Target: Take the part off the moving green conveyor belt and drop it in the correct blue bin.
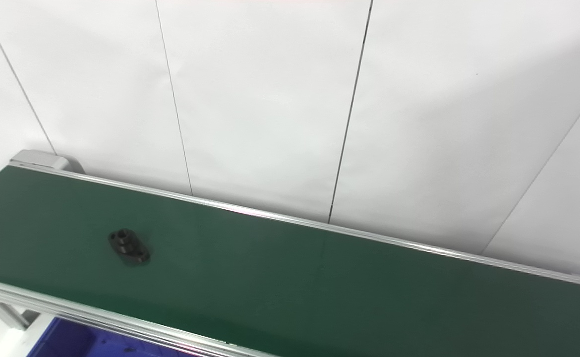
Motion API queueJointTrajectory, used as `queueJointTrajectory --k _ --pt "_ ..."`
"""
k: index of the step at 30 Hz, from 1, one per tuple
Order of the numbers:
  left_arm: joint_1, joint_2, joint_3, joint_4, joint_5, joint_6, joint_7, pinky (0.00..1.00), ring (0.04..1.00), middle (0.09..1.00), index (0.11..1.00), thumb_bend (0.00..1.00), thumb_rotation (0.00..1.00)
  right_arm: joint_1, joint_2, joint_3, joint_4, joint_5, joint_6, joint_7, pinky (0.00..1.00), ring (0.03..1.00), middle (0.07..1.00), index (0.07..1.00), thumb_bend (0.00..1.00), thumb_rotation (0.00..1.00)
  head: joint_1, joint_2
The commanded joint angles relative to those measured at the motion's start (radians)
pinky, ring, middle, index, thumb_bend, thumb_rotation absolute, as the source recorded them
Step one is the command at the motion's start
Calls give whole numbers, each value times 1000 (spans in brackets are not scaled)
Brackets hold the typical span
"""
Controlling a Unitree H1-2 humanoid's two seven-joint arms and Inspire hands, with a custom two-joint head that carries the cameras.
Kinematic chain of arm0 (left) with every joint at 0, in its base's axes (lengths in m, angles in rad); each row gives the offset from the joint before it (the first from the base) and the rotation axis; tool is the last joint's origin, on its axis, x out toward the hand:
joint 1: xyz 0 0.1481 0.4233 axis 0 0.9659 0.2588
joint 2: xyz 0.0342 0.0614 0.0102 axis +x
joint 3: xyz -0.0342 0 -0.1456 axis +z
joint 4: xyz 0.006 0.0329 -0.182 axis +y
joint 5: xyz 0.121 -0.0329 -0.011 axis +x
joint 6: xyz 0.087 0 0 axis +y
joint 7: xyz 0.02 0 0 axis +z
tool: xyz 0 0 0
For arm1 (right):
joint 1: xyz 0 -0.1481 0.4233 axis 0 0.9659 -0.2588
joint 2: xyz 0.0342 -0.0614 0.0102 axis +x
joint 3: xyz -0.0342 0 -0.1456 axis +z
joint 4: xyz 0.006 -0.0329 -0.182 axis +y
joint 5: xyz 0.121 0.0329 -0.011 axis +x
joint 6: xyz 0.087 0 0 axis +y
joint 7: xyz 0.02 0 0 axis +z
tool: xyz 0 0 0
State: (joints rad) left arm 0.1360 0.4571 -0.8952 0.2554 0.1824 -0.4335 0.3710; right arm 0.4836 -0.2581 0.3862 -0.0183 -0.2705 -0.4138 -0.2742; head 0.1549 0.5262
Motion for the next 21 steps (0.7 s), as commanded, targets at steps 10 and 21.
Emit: queueJointTrajectory --k 10,21 --pt "73 58 82 -123 -33 -37 -27 699 760 796 776 877 196 46 28 -10 -279 -77 -50 -60 808 767 819 912 824 241 -71 105" --pt "133 80 174 -224 -64 -36 -168 763 814 849 807 918 193 2 113 -111 -495 -91 69 99 786 760 793 884 735 387 -160 246"
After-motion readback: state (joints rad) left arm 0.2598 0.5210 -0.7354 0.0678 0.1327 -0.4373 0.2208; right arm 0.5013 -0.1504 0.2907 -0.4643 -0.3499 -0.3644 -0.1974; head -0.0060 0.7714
